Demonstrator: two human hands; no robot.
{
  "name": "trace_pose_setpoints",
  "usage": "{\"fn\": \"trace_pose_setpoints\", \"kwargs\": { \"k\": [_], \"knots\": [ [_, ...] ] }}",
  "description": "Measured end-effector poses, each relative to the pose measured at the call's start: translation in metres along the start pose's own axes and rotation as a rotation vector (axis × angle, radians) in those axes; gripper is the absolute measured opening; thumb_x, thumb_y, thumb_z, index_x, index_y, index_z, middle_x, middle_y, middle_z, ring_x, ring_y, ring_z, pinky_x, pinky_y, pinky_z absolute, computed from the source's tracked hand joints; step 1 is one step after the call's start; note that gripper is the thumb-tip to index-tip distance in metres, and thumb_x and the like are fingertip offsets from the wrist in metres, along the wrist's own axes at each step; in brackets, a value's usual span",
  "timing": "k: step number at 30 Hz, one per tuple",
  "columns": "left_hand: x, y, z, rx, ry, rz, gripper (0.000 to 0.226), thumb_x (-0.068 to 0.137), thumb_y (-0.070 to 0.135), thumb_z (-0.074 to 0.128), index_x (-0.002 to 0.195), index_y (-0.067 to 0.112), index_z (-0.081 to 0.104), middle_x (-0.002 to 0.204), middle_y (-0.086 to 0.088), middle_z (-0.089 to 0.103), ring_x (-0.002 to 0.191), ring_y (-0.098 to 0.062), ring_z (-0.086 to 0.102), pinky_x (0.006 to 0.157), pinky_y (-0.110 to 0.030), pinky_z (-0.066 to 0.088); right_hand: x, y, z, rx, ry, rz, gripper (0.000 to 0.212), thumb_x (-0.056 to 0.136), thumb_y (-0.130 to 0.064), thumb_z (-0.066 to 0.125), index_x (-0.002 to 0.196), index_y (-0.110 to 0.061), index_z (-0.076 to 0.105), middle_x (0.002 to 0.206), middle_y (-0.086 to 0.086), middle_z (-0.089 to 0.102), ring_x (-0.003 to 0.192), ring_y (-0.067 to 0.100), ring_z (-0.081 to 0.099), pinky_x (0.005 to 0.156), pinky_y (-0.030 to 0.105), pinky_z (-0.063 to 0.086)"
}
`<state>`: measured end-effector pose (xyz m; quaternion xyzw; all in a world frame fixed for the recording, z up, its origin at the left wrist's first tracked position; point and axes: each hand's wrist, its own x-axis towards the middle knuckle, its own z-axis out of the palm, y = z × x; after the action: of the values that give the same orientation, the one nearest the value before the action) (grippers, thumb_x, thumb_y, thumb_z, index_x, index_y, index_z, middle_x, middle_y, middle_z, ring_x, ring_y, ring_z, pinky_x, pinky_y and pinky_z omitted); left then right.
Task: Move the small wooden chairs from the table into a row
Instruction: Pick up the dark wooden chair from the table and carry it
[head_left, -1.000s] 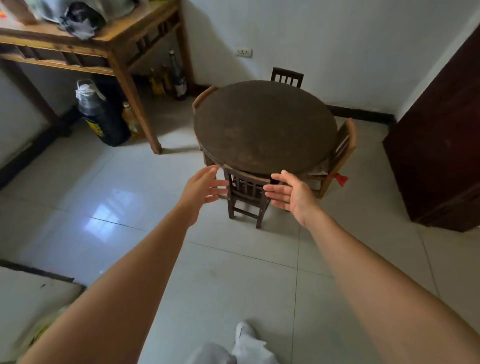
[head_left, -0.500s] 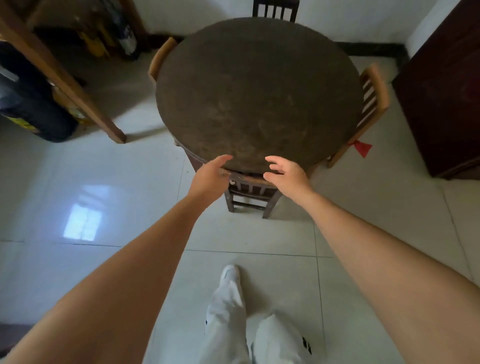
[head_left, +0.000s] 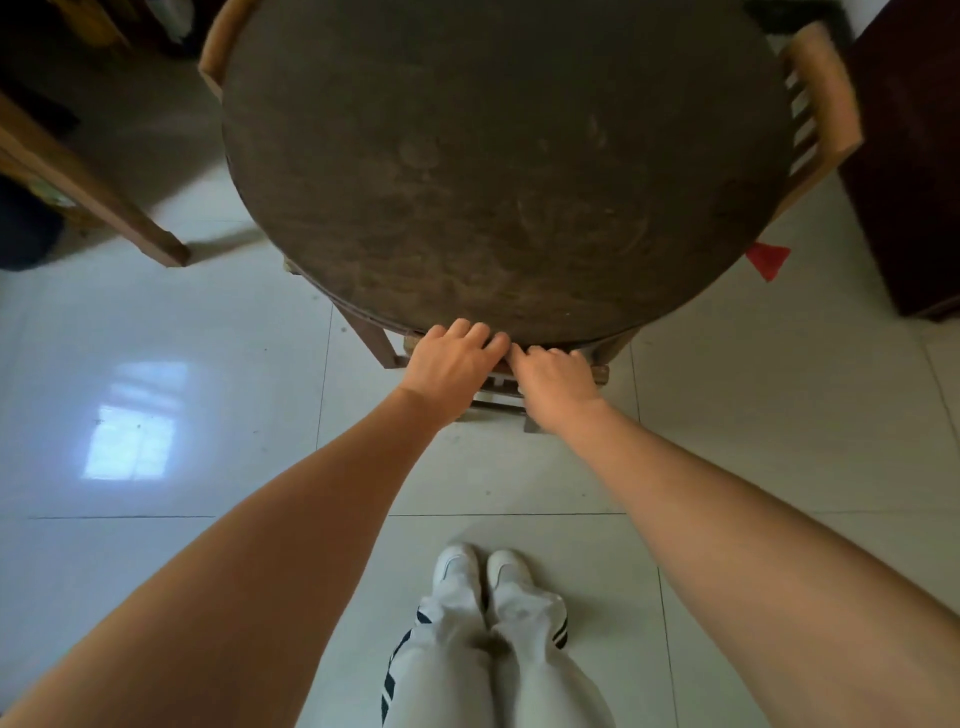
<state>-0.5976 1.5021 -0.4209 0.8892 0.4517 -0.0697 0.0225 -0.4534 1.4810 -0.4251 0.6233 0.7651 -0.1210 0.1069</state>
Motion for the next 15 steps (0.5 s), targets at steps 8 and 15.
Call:
{"fn": "trace_pose_setpoints", "kwargs": {
  "k": [8, 15],
  "knots": [
    [-0.006, 0.004, -0.005, 0.179, 0.005, 0.156, 0.029, 0.080, 0.011, 0.068, 0.108, 0.013, 0.063, 0.101, -0.003, 0.062, 0.088, -0.020, 0.058, 0.073, -0.030, 0.047, -0.012, 0.004, 0.005, -0.054, 0.081, -0.117, 0.032, 0.090, -0.013, 0.059, 0.120, -0.011, 0.050, 0.110, 0.014, 0.066, 0.099, 0.032, 0.066, 0.084, 0.042, 0.053],
    [-0.065, 0.030, -0.040, 0.131, -0.012, 0.138, 0.036, 0.087, 0.015, 0.063, 0.122, 0.011, 0.055, 0.111, -0.006, 0.057, 0.096, -0.019, 0.053, 0.081, -0.030, 0.045, -0.077, -0.007, -0.019, -0.027, 0.112, -0.218, 0.040, 0.083, -0.013, 0.066, 0.120, -0.012, 0.052, 0.105, 0.011, 0.067, 0.096, 0.029, 0.066, 0.079, 0.039, 0.051]
  ]
}}
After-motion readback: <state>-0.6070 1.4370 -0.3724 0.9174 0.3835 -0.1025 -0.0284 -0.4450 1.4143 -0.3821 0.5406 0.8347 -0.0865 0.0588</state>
